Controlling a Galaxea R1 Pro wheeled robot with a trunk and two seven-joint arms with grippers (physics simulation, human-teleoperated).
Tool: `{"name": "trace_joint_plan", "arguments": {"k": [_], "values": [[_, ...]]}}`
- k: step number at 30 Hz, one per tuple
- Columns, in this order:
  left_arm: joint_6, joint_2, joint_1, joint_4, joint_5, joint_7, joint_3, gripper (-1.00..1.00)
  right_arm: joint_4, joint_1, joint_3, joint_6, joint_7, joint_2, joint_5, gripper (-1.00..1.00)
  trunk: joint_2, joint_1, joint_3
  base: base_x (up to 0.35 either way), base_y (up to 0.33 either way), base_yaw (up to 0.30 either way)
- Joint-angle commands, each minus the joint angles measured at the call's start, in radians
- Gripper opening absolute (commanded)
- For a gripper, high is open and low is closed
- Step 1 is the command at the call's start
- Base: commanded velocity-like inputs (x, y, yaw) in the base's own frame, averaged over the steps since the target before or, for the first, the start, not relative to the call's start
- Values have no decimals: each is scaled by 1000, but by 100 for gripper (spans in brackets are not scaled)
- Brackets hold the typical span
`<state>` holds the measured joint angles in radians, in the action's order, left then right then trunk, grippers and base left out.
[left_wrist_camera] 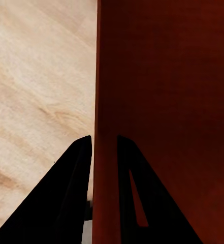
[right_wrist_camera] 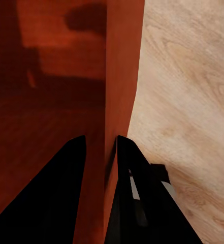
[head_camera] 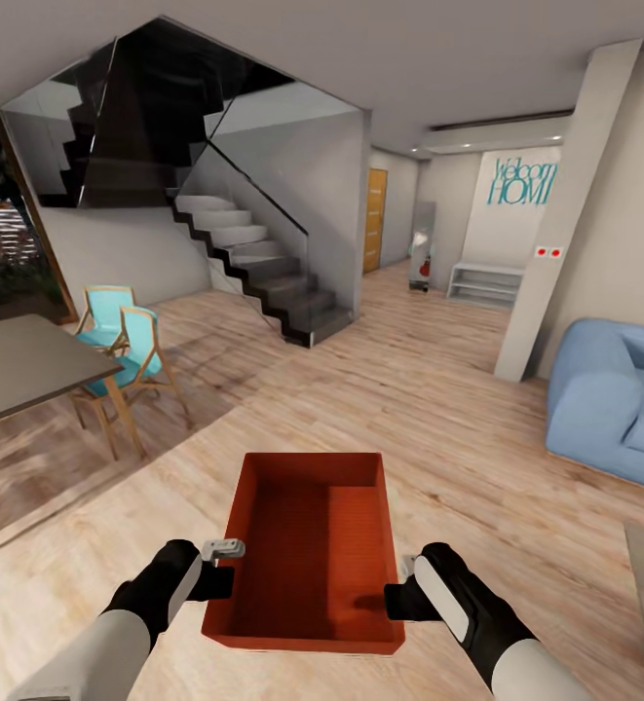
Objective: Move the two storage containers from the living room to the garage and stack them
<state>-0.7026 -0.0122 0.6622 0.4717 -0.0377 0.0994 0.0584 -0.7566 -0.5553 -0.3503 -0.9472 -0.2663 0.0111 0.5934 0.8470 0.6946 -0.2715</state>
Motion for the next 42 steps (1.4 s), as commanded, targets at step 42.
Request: {"name": "trace_joint_plan", "arguments": {"k": [42], "values": [[-5,-2,1,4,4,2,3,-100,0,0,-5,-13,-13,1,-41,-100,1,1,-1,321,1,-115]]}}
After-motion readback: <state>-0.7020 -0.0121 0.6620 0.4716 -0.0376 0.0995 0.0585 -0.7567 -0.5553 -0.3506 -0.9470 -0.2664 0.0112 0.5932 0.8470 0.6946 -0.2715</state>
